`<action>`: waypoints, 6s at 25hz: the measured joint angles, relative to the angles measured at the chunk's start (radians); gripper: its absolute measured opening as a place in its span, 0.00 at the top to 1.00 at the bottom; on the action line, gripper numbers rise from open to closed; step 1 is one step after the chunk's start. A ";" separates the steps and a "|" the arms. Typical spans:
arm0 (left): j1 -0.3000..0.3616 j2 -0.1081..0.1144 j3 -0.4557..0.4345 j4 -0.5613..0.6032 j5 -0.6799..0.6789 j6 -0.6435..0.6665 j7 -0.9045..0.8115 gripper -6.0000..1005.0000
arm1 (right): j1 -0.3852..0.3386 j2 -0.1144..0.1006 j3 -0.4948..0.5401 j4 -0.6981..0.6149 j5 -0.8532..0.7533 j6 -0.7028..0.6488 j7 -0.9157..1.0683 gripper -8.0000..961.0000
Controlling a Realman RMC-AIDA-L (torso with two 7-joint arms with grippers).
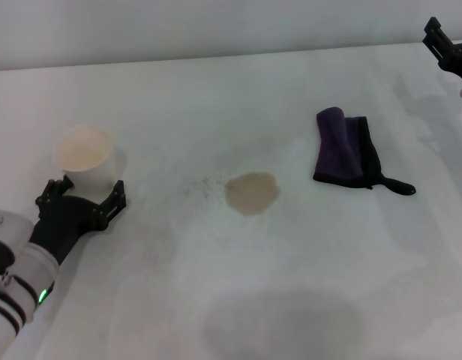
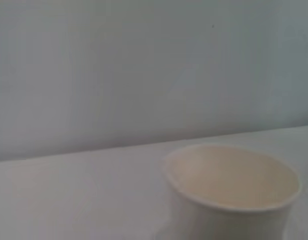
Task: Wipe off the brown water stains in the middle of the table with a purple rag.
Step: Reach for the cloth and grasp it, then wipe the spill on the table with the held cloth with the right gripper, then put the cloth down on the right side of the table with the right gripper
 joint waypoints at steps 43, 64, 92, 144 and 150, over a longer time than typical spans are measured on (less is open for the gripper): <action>0.226 0.009 -0.013 -0.056 -0.292 0.428 -0.010 0.12 | -0.018 -0.019 -0.593 -1.018 -1.726 -0.101 1.810 0.18; 0.169 0.009 -0.013 -0.056 -0.312 0.429 -0.011 0.12 | 0.045 -0.016 -0.595 -0.889 -1.917 -0.031 1.935 0.18; 0.163 0.008 -0.013 -0.050 -0.313 0.429 -0.012 0.12 | 0.066 -0.013 -0.641 -0.980 -1.865 0.033 1.935 0.90; 0.127 0.009 -0.009 -0.048 -0.304 0.429 -0.038 0.12 | 0.185 -0.010 -1.168 -0.753 -1.375 -0.187 1.810 0.91; 0.125 0.009 -0.009 -0.047 -0.304 0.429 -0.038 0.12 | 0.126 -0.018 -0.929 -0.753 -1.576 -0.134 1.806 0.91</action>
